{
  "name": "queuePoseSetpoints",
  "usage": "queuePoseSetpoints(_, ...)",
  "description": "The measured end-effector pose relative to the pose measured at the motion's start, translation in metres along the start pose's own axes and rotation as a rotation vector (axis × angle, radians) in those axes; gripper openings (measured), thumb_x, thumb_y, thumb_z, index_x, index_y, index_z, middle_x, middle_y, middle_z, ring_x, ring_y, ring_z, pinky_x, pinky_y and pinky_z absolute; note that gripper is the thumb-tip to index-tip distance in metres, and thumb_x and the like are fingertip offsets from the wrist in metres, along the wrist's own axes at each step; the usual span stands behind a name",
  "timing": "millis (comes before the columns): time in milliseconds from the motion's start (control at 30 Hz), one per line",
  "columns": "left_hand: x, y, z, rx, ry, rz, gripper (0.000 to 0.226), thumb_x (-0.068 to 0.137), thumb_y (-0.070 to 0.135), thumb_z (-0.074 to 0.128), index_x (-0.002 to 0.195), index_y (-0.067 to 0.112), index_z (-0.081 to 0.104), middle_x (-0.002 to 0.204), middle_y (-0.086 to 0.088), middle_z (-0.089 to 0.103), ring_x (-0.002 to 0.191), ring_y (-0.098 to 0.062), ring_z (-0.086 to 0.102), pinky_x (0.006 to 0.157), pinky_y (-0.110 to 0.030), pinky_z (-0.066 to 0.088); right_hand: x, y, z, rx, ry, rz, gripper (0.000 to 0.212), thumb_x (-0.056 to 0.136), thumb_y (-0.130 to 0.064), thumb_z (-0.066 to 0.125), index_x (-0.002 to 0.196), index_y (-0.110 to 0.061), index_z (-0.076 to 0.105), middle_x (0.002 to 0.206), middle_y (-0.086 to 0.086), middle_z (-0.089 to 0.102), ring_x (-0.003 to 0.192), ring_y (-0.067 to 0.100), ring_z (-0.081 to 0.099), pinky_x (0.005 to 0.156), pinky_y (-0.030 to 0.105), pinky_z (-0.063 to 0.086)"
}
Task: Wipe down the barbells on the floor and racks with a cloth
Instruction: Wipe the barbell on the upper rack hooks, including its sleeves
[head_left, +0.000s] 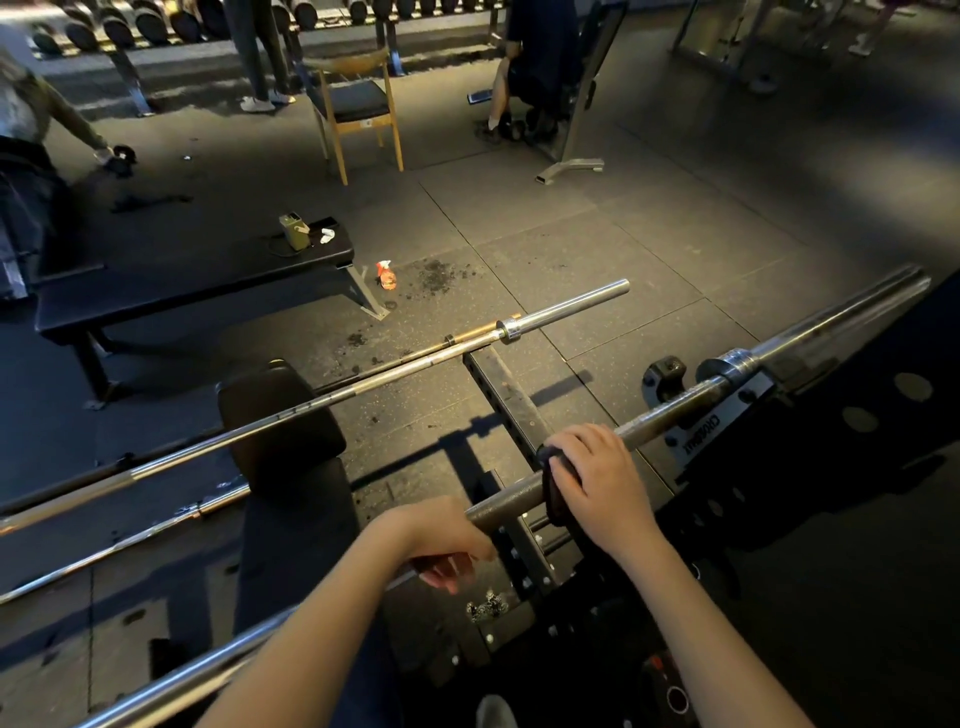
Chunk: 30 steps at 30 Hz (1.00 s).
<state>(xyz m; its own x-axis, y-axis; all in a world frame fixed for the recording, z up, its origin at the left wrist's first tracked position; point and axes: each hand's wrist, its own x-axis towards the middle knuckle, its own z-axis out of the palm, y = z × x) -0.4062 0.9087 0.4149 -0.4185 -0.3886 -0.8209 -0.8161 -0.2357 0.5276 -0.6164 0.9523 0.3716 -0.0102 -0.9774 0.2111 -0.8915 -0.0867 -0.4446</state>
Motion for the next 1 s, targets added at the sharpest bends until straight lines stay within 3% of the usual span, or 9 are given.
queuePoseSetpoints(100,-0.001,0.004,0.007,0.130,0.173,-0.008,0.020,0.091,0.021,0.059,0.100,0.004,0.057,0.076,-0.006,0.062,0.055,-0.013,0.057,0.052,-0.021,0.050,0.009,0.012,-0.010,-0.024,-0.002,0.008,0.037,0.093,-0.040,0.029,0.104,-0.022,0.060,0.102,-0.013,0.050,0.102,0.004,0.041,0.096,0.028,0.037)
queuePoseSetpoints(233,-0.003,0.003,0.017,0.379,0.422,0.013,0.030,0.088,0.033,0.061,0.109,0.012,0.057,0.089,0.000,0.061,0.079,-0.014,0.064,0.074,-0.027,0.056,0.009,-0.010,0.005,-0.072,0.121,0.199,0.025,0.092,-0.029,0.039,0.096,-0.019,0.061,0.098,-0.006,0.055,0.102,0.014,0.048,0.101,0.040,0.041)
queuePoseSetpoints(300,-0.004,0.002,0.022,0.448,0.499,0.006,0.031,0.088,0.037,0.059,0.109,0.015,0.059,0.089,0.003,0.060,0.082,-0.014,0.063,0.077,-0.029,0.055,0.004,-0.022,0.012,-0.054,0.107,0.178,0.029,0.091,-0.033,0.034,0.096,-0.021,0.060,0.099,-0.008,0.054,0.104,0.012,0.047,0.105,0.035,0.034)
queuePoseSetpoints(467,-0.005,-0.002,0.039,0.575,0.747,0.087,0.019,0.095,0.035,0.051,0.106,0.021,0.058,0.083,0.008,0.057,0.068,-0.007,0.055,0.061,-0.020,0.043,-0.001,-0.007,-0.013,0.006,-0.047,-0.005,0.040,0.092,-0.041,0.028,0.107,-0.022,0.060,0.106,-0.012,0.051,0.106,0.003,0.039,0.097,0.023,0.027)
queuePoseSetpoints(600,-0.002,-0.008,0.052,0.639,0.925,0.141,0.015,0.100,0.030,0.044,0.103,0.019,0.053,0.080,0.009,0.052,0.063,-0.007,0.050,0.057,-0.020,0.035,0.010,0.005,-0.015,-0.101,0.081,0.167,0.022,0.095,-0.025,0.045,0.104,-0.014,0.062,0.103,-0.002,0.056,0.106,0.018,0.049,0.097,0.031,0.036)
queuePoseSetpoints(700,0.002,-0.012,0.055,0.695,0.964,0.139,0.015,0.100,0.029,0.042,0.102,0.018,0.051,0.087,0.006,0.060,0.066,-0.009,0.053,0.058,-0.021,0.038,0.006,-0.022,0.006,-0.089,0.082,0.241,0.022,0.093,-0.025,0.044,0.102,-0.015,0.061,0.104,-0.002,0.056,0.108,0.017,0.047,0.102,0.035,0.036)
queuePoseSetpoints(867,0.002,-0.012,0.053,0.712,0.981,0.143,0.017,0.099,0.032,0.044,0.103,0.018,0.052,0.089,0.005,0.061,0.070,-0.010,0.058,0.059,-0.022,0.040,-0.005,-0.019,-0.005,-0.005,-0.073,-0.022,0.039,0.095,-0.041,0.030,0.113,-0.022,0.059,0.111,-0.011,0.054,0.110,0.000,0.039,0.099,0.023,0.028)
queuePoseSetpoints(933,0.000,-0.013,0.051,0.681,0.950,0.170,0.018,0.097,0.034,0.048,0.107,0.019,0.052,0.092,0.005,0.061,0.072,-0.010,0.055,0.062,-0.022,0.042,0.004,-0.005,-0.016,-0.042,-0.044,0.021,0.042,0.093,-0.042,0.027,0.108,-0.020,0.060,0.106,-0.008,0.056,0.107,0.007,0.045,0.096,0.026,0.033)
queuePoseSetpoints(1000,-0.002,-0.012,0.041,0.607,0.812,0.193,0.025,0.093,0.036,0.054,0.111,0.020,0.053,0.098,0.004,0.062,0.080,-0.011,0.058,0.072,-0.025,0.050,0.011,-0.001,-0.016,-0.079,0.035,0.127,0.037,0.094,-0.036,0.031,0.103,-0.017,0.061,0.102,-0.004,0.056,0.105,0.015,0.049,0.098,0.032,0.038)
